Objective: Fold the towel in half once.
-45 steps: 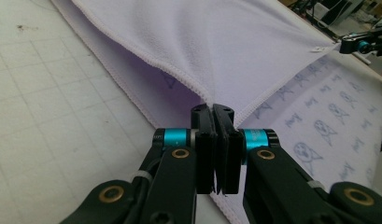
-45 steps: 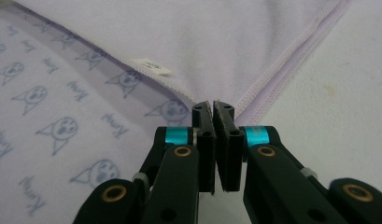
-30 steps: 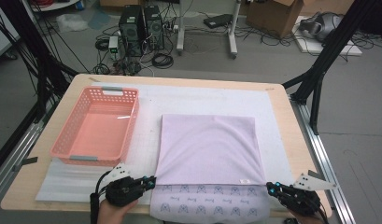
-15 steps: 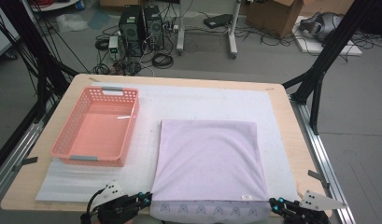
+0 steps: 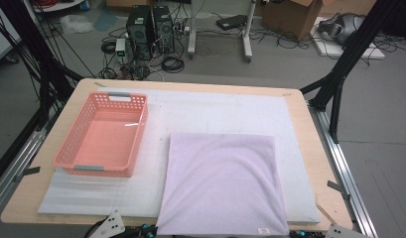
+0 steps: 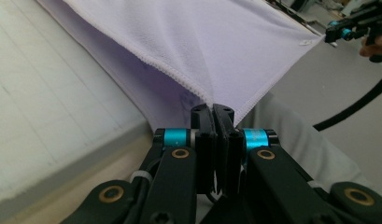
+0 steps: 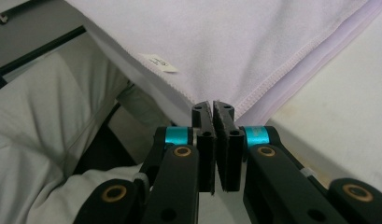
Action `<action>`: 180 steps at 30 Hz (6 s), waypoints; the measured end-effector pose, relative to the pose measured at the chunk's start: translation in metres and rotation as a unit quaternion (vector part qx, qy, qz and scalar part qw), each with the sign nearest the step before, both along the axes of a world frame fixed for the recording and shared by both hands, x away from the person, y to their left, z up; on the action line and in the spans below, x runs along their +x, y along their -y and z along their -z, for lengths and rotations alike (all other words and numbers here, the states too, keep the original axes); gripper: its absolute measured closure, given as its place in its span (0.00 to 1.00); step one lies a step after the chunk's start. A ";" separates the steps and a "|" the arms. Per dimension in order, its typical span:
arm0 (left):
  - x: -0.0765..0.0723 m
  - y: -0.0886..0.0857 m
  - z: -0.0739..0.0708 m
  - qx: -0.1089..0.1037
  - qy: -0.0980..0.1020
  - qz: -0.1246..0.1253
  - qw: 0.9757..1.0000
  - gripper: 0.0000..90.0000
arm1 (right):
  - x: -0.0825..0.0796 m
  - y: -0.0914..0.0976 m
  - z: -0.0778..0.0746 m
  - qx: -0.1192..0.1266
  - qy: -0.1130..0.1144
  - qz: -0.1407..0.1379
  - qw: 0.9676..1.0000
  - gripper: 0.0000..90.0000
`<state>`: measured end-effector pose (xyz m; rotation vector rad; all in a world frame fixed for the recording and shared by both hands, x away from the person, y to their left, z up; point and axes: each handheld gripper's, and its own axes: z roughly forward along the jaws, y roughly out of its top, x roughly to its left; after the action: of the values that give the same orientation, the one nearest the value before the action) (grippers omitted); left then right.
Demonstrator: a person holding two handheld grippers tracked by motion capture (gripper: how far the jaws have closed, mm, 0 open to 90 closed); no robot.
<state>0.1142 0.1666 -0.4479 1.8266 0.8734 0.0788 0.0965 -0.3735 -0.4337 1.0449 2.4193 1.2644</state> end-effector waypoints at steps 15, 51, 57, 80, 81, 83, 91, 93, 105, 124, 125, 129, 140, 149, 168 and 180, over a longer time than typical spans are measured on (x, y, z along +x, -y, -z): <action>0.075 0.001 -0.013 -0.025 0.051 -0.088 0.994 0.52 | 0.082 -0.001 0.002 0.013 0.018 0.118 0.993 0.81; 0.184 0.035 -0.012 0.004 0.039 -0.107 0.993 0.54 | 0.171 -0.012 0.006 0.010 0.007 0.156 0.988 0.70; 0.210 0.044 -0.008 0.023 0.047 -0.126 0.991 0.58 | 0.176 -0.010 0.007 0.012 0.008 0.151 0.988 0.70; 0.257 0.060 0.004 0.124 0.006 -0.155 0.980 0.61 | 0.206 -0.017 0.010 -0.007 0.005 0.149 0.989 0.59; 0.257 0.060 0.004 0.125 0.005 -0.158 0.979 0.63 | 0.209 -0.018 0.010 -0.008 0.002 0.153 0.988 0.57; 0.257 0.059 0.004 0.126 0.006 -0.162 0.979 0.68 | 0.218 -0.019 0.012 -0.015 -0.001 0.157 0.988 0.57; 0.256 0.064 0.004 0.139 0.019 -0.141 0.980 0.92 | 0.237 -0.021 0.016 -0.029 -0.008 0.171 0.985 0.60; 0.256 0.063 0.004 0.124 0.008 -0.148 0.981 0.93 | 0.240 -0.020 0.017 -0.024 -0.007 0.174 0.984 0.61; 0.257 0.065 0.004 0.100 -0.018 -0.171 0.980 0.95 | 0.259 -0.038 0.015 -0.043 -0.004 0.152 0.987 0.95; 0.286 0.065 -0.020 0.020 0.024 -0.158 0.987 0.96 | 0.284 -0.003 -0.009 0.002 0.032 0.155 0.987 0.96; 0.288 0.065 -0.021 0.021 0.026 -0.160 0.987 0.96 | 0.286 -0.004 -0.011 0.002 0.038 0.157 0.987 0.96; 0.298 0.065 -0.026 0.011 0.035 -0.172 0.984 0.96 | 0.295 -0.003 -0.014 0.007 0.048 0.167 0.985 0.96; 0.322 0.065 -0.029 -0.002 0.049 -0.177 0.983 0.96 | 0.328 -0.006 -0.019 -0.001 0.065 0.179 0.982 0.96; 0.336 0.067 -0.027 0.006 0.047 -0.174 0.984 0.95 | 0.339 -0.005 -0.013 0.013 0.063 0.192 0.979 0.95; 0.310 0.072 -0.035 -0.020 0.057 -0.120 0.991 0.69 | 0.315 -0.005 -0.030 0.024 0.051 0.165 0.985 0.67; 0.268 0.070 -0.031 -0.017 0.060 -0.092 0.994 0.66 | 0.274 -0.007 -0.040 0.027 0.046 0.133 0.990 0.63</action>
<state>0.3817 0.0964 -0.4167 1.6879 0.9513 0.2856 0.3702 -0.3662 -0.3941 1.2455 2.1048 1.2603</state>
